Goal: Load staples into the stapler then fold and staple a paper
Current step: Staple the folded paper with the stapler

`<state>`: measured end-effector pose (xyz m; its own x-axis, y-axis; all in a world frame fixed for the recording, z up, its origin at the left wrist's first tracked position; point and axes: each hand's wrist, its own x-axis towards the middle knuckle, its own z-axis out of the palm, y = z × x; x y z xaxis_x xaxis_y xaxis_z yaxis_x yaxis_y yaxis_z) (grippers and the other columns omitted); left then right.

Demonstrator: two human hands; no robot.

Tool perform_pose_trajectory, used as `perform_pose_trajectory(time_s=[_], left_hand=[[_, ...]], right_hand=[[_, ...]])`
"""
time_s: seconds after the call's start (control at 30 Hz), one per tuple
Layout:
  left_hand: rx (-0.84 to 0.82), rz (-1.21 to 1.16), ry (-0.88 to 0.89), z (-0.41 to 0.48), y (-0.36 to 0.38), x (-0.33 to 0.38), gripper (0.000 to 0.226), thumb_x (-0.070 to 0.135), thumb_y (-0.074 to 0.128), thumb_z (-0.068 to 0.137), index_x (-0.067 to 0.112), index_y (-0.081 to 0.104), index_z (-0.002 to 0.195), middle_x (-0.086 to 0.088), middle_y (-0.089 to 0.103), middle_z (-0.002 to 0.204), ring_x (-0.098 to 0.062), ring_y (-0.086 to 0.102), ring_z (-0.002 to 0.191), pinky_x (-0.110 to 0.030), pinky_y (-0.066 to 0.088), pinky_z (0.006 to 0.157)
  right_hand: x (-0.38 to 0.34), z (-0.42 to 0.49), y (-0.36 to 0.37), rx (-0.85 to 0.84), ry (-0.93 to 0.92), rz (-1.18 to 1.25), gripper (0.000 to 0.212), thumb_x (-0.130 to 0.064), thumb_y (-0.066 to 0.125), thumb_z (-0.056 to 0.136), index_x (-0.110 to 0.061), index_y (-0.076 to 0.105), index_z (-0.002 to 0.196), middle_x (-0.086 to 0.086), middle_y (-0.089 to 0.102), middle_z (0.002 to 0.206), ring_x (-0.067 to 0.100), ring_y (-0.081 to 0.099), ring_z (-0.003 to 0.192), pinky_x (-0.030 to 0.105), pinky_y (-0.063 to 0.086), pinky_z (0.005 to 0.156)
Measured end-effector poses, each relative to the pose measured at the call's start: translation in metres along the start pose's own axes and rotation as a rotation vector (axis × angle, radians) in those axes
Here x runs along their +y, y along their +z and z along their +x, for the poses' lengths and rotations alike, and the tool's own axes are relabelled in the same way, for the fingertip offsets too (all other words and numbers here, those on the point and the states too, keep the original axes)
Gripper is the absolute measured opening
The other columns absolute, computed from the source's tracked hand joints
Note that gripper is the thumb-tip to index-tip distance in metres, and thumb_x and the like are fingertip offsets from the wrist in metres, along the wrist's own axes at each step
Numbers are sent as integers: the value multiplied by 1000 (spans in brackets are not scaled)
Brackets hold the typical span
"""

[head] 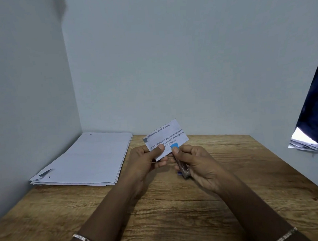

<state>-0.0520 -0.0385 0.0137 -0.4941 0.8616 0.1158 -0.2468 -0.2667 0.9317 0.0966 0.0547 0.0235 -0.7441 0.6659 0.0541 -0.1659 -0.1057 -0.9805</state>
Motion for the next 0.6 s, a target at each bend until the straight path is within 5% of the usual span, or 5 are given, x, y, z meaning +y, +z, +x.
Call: perform_pose_trajectory(time_s=[0.27,0.6], left_hand=[[-28,57,60,-2,3,1,23,17,69,92,4,75,111,-11,80,86,-14,73,70,-23,60,66],[-57,88,98,-4,4,2,22,15,68,94,2,74,111,-12,80,87,-15,74,70,-24,60,66]], right_hand=[[1,1,-5,15,2,63,37,-30,83,71,-5,78,98,15,79,92,14,75,82,24,59,67],[-2,0,-7,27,-1,32,42,-26,82,69,-1,75,102,13,80,91,14,77,81,25,59,65]])
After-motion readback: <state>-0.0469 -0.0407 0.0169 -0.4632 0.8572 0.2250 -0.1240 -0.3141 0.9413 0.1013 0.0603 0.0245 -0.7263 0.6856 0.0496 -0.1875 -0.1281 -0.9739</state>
